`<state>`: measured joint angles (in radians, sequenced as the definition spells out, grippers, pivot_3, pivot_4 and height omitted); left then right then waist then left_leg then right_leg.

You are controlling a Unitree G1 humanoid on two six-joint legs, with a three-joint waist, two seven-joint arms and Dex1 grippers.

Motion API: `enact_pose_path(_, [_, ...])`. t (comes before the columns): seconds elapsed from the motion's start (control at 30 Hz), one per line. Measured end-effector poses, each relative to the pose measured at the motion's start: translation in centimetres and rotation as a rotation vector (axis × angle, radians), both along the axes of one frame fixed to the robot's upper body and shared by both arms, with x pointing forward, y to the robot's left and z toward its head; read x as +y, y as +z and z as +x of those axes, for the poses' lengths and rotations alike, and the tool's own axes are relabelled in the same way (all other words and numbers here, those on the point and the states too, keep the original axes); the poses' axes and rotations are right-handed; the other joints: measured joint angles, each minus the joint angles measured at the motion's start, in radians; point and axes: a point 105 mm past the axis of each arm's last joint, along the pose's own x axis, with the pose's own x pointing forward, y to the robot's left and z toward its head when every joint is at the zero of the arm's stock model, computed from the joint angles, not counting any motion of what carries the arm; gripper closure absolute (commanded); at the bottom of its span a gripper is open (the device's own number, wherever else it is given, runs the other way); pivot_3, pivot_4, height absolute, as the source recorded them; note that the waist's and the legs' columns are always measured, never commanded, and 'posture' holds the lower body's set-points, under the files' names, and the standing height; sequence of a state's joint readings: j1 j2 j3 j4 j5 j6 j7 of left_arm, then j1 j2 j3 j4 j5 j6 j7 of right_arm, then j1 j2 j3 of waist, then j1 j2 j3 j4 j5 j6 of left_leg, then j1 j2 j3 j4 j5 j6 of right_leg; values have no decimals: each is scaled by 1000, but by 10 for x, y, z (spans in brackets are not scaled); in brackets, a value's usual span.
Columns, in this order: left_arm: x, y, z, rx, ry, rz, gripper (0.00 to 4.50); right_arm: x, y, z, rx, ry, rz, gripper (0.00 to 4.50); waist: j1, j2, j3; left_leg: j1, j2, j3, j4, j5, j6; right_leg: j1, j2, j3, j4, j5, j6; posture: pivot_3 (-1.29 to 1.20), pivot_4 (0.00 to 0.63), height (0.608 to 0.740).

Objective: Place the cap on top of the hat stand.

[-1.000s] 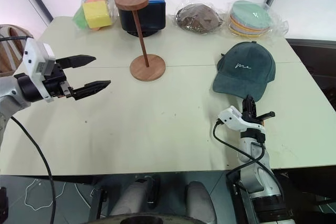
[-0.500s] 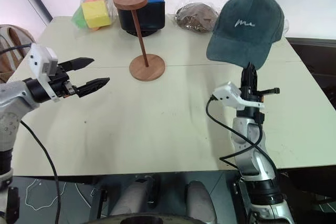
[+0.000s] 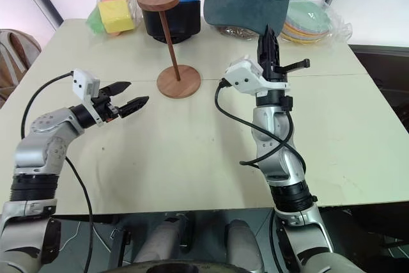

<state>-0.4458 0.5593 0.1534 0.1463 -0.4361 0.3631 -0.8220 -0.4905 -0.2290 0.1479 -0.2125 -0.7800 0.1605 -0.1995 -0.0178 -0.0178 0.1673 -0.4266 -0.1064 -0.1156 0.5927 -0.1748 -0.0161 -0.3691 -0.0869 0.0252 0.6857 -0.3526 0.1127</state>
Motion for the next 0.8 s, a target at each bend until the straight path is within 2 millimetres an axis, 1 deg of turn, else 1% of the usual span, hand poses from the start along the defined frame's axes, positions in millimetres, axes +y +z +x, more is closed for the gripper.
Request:
enact_pose_path(0.1, [-3,-9,2,18,-2,-2,0,12,3,4,-7,33,-7,4470,-2,0,0,0,0,0,0,0,0,-1,0,0,0,0,0,0,150,740])
enact_pose_path(0.2, [-1,-11,2,15,8,3,0,24,7,9,-15,62,-9,4470,-5,0,0,0,0,0,-1,1,-1,-1,0,0,1,0,0,0,150,740])
enact_pose_path(0.4, [12,-19,-1,27,68,-2,0,59,9,12,-27,152,-35,4470,-8,0,0,0,0,0,-1,1,-1,-2,0,0,1,0,0,0,150,740])
enact_pose_path(0.53, [19,-23,-4,35,96,-2,0,72,13,11,-60,185,-60,4470,-1,0,0,0,0,0,-1,1,-1,-2,0,0,1,0,0,0,150,740])
enact_pose_path(0.8, [20,-23,-4,34,105,-1,0,90,22,8,-109,236,-67,4470,-4,0,0,0,0,0,-1,1,-2,-2,0,0,2,0,0,0,150,740])
